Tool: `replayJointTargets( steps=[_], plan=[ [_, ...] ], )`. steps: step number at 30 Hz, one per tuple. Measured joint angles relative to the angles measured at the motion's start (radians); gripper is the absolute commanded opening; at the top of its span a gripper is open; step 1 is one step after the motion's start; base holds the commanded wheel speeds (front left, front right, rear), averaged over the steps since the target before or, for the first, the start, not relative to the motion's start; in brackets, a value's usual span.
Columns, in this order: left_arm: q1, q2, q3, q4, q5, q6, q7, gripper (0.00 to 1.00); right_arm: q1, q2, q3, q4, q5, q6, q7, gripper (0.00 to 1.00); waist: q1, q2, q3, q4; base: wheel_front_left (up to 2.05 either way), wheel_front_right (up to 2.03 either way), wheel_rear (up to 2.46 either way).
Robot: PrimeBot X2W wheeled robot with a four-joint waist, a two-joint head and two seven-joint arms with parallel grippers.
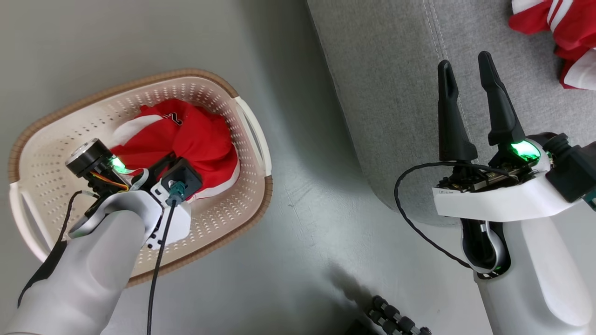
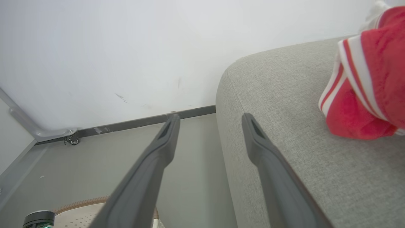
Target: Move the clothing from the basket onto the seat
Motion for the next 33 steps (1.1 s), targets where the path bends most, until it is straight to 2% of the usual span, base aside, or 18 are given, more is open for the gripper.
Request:
replayJointTargets(
  steps=[21, 28, 30, 33],
  plan=[
    [0.091, -0.059, 0.127, -0.114, -0.150, 0.096, -0.051, 0.00, 0.001, -0.003, -0.029, 0.065, -0.085, 0.000, -0.002, 1.00, 0.0000, 0.0001, -0.167, 0.088, 0.00, 0.00, 0.00],
    [0.120, -0.067, 0.151, -0.215, -0.178, 0.132, -0.052, 0.00, 0.001, -0.016, -0.031, 0.077, -0.109, 0.000, -0.002, 1.00, 0.0000, 0.0000, -0.222, 0.118, 0.00, 0.00, 0.00],
    [0.125, -0.077, 0.157, -0.291, -0.185, 0.150, -0.052, 0.00, 0.001, -0.025, -0.027, 0.085, -0.116, 0.000, -0.002, 1.00, 0.0000, 0.0001, -0.249, 0.134, 0.00, 0.00, 0.00],
    [0.135, -0.082, 0.164, -0.332, -0.195, 0.152, -0.052, 0.00, 0.001, -0.030, -0.025, 0.091, -0.122, 0.000, -0.002, 1.00, 0.0000, 0.0000, -0.268, 0.146, 0.00, 0.00, 0.00]
  ],
)
